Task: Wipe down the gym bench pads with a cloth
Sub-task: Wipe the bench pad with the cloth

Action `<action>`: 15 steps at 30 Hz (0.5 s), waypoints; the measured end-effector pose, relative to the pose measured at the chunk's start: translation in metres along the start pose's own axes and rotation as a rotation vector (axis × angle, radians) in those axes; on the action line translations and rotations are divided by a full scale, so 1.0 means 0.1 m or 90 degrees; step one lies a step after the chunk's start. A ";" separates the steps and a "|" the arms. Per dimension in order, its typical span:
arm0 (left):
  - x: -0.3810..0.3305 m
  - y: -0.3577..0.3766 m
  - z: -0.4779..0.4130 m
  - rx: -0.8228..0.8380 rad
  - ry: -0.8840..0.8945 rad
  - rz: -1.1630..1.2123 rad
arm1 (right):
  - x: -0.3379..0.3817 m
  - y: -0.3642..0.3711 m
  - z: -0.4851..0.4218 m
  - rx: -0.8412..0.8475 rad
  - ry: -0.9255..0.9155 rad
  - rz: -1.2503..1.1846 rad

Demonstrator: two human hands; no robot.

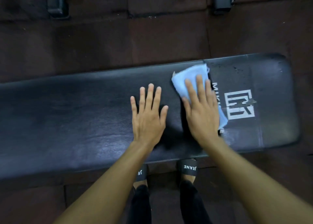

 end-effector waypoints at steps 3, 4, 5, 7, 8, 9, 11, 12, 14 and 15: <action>-0.05 0.10 0.00 0.000 -0.037 -0.036 | -0.09 -0.02 0.69 0.016 -0.037 0.022; -0.05 0.11 0.01 -0.002 -0.038 -0.043 | -0.07 -0.02 0.89 0.026 -0.045 0.024; -0.05 0.11 0.01 -0.004 -0.036 -0.043 | -0.05 -0.02 1.02 0.034 -0.049 0.025; -0.03 0.10 0.00 -0.006 -0.035 -0.028 | 0.00 -0.03 1.09 0.036 -0.039 0.026; -0.02 0.09 -0.01 -0.008 -0.038 -0.017 | 0.01 -0.03 1.03 0.036 -0.032 0.022; -0.01 0.08 -0.03 -0.009 -0.044 -0.007 | 0.01 -0.03 0.94 0.039 -0.034 0.017; 0.00 0.06 -0.06 -0.009 -0.055 0.006 | 0.01 0.01 0.76 0.031 -0.059 0.010; 0.00 0.06 -0.06 -0.008 -0.057 0.009 | 0.01 0.03 0.67 0.022 -0.069 0.012; 0.00 0.04 -0.05 -0.005 -0.057 0.009 | 0.04 0.07 0.46 0.004 -0.072 0.011; 0.00 0.04 -0.05 -0.006 -0.058 0.010 | 0.08 0.08 0.33 0.000 -0.067 0.006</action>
Point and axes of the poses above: each hand's wrist, its own z-axis away from the middle knuckle, its own y-axis out of the palm, x = y × z, the point moved 2 cm from there along -z, towards the middle knuckle, and after that the axes turned 9 degrees about -x, right-handed, at the moved point
